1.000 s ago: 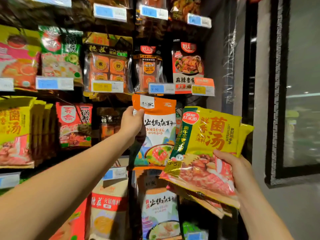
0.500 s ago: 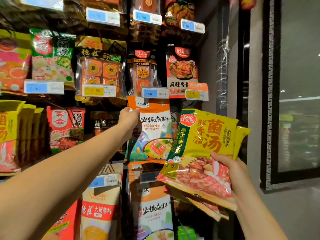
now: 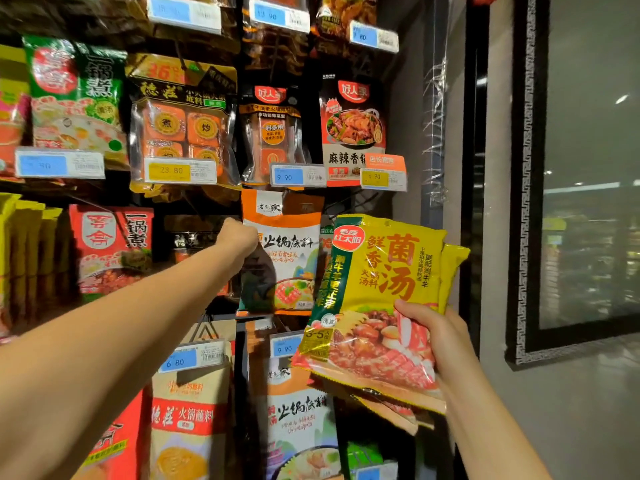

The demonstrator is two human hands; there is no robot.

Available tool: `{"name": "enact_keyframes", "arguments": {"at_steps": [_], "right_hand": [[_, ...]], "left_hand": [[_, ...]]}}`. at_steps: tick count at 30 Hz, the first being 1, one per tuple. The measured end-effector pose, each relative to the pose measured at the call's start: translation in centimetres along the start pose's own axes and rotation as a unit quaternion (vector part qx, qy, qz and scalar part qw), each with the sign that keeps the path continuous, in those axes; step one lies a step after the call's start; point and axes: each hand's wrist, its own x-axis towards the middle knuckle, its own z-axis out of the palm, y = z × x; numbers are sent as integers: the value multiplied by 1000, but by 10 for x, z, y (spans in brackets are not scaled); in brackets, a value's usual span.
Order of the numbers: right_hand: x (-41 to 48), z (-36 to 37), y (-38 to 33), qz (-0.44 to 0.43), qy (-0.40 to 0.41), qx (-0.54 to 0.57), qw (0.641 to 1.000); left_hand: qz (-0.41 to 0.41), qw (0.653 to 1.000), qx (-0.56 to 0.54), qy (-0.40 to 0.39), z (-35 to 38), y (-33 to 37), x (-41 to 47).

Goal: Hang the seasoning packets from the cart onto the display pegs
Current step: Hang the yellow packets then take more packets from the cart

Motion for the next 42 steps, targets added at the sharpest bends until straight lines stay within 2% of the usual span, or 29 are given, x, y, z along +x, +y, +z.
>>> {"name": "enact_keyframes", "arguments": {"at_steps": [2, 3, 5, 7, 8, 10, 16, 19, 25, 27, 30, 34, 40, 42], "right_hand": [[-4, 5, 7, 2, -15, -7, 1000], [-7, 10, 11, 2, -24, -10, 1000], [-14, 23, 19, 0, -40, -10, 999], [-23, 42, 31, 4, -63, -4, 998], [-28, 54, 37, 10, -79, 5, 997], [-38, 78, 51, 20, -106, 20, 994], [-66, 151, 89, 49, -159, 36, 985], [-79, 188, 106, 72, -183, 70, 978], [-106, 271, 134, 88, -145, 92, 981], [-115, 300, 138, 64, -138, 79, 985], [-126, 335, 148, 77, -143, 69, 984], [-134, 373, 157, 70, -129, 59, 987], [-99, 380, 209, 3, -87, 2, 996], [-113, 390, 193, -15, -70, -15, 997]], "left_hand": [[34, 999, -6, 36, -8, -8, -24], [63, 997, -48, 19, -15, -13, -46], [91, 983, -117, -106, -33, -24, -100], [94, 964, -99, -227, -53, -37, -149], [98, 958, -91, -252, -63, -44, -163], [101, 961, -88, -241, -79, -59, -174], [77, 987, -16, -142, -147, -103, -150], [71, 991, -35, -110, -181, -122, -139], [16, 988, -116, -97, -251, -161, -95], [5, 984, -135, -113, -275, -169, -83], [-22, 977, -167, -131, -312, -180, -63], [-45, 972, -162, -166, -355, -189, -42], [-48, 976, -152, -148, -402, -198, -25], [-23, 984, -137, -113, -417, -198, -18]]}}
